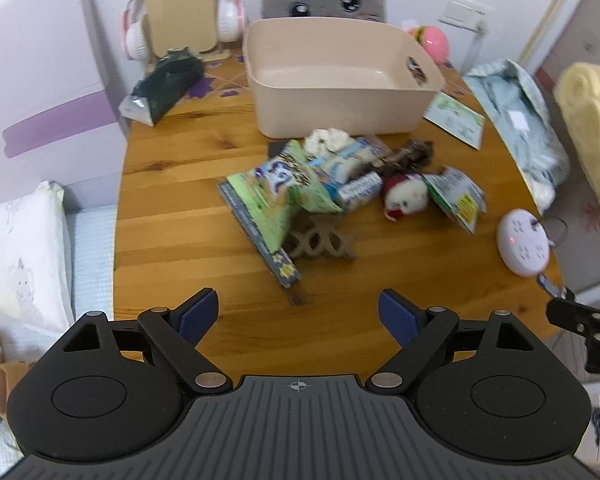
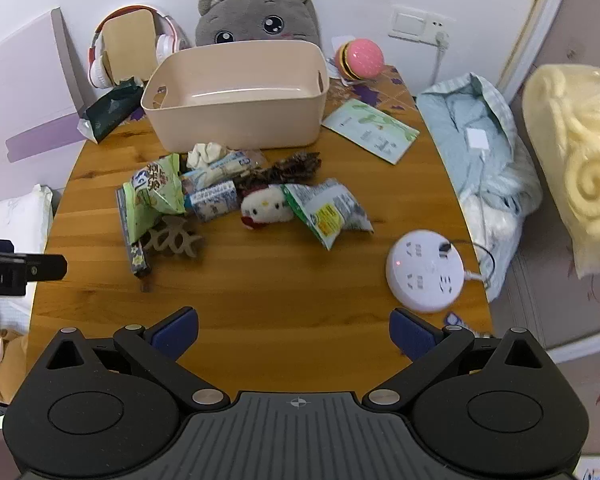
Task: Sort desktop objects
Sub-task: 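Reach both grippers toward the snack packets in the pile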
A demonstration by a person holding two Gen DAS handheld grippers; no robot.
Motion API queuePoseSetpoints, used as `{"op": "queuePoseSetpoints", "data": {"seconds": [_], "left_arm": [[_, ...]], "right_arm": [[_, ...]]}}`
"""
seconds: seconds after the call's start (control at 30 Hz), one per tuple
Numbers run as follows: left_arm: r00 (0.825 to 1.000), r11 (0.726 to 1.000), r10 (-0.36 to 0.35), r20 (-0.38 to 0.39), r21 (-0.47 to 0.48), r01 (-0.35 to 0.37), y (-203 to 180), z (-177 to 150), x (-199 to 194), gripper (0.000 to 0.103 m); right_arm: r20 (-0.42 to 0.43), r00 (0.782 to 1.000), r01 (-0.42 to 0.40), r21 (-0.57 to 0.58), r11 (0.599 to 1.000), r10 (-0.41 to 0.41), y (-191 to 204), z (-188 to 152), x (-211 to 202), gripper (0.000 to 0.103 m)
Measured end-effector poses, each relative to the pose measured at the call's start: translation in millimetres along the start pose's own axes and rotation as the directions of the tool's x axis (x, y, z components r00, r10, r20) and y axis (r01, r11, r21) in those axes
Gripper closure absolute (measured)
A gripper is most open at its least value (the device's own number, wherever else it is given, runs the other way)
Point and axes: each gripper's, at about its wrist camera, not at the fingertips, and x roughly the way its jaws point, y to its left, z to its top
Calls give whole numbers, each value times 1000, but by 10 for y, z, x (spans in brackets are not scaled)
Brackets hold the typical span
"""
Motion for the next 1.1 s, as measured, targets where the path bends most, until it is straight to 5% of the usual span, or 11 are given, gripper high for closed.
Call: {"op": "queuePoseSetpoints", "data": {"seconds": [0.33, 1.1], "left_arm": [[999, 999, 38, 14, -31, -38, 7, 172, 239, 14], [995, 978, 78, -64, -186, -89, 148, 677, 1227, 14]], "right_arm": [[39, 999, 12, -86, 996, -8, -68, 232, 285, 0], [-59, 998, -20, -261, 965, 5, -494, 756, 1546, 0]]}}
